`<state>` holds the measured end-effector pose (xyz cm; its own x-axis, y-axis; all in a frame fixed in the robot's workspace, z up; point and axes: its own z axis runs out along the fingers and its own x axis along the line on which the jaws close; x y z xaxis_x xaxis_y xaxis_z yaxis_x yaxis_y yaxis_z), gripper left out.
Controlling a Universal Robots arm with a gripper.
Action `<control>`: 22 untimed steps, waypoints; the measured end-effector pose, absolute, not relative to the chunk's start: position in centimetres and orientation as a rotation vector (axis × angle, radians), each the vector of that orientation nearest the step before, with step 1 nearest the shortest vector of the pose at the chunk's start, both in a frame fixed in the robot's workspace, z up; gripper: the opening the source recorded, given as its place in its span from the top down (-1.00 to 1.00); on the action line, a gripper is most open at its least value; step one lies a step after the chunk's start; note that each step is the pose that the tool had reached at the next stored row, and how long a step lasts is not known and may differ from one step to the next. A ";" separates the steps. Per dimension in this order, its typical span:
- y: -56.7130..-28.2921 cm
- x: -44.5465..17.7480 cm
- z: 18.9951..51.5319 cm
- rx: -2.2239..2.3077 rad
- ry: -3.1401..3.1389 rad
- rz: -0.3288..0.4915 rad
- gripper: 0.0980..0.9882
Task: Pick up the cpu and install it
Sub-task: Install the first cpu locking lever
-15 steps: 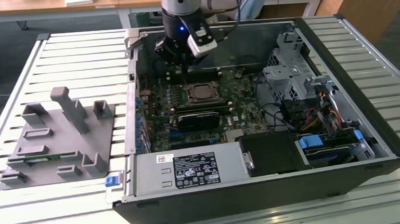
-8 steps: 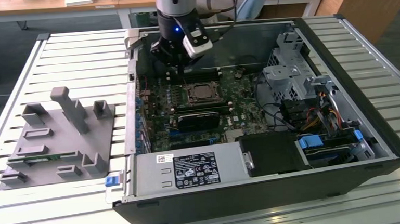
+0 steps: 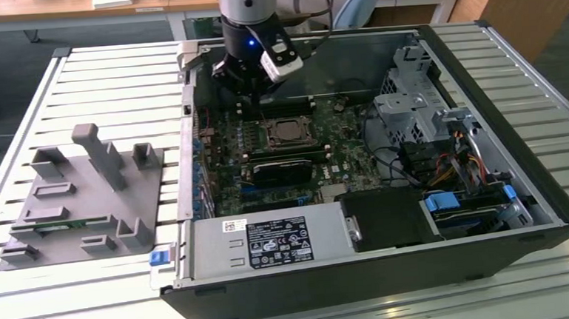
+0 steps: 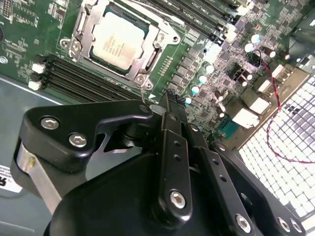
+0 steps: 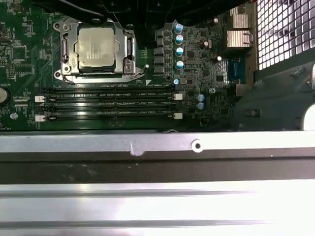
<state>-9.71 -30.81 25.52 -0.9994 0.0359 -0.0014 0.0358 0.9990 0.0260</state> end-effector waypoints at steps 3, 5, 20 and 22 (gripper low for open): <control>-30.6 -9.9 25.5 0.056 3.139 0.041 0.98; -30.4 -10.0 25.5 0.056 3.139 0.041 0.98; -28.9 -10.7 25.4 0.049 3.139 0.041 0.98; -28.8 -10.7 25.4 0.047 3.139 0.041 0.98</control>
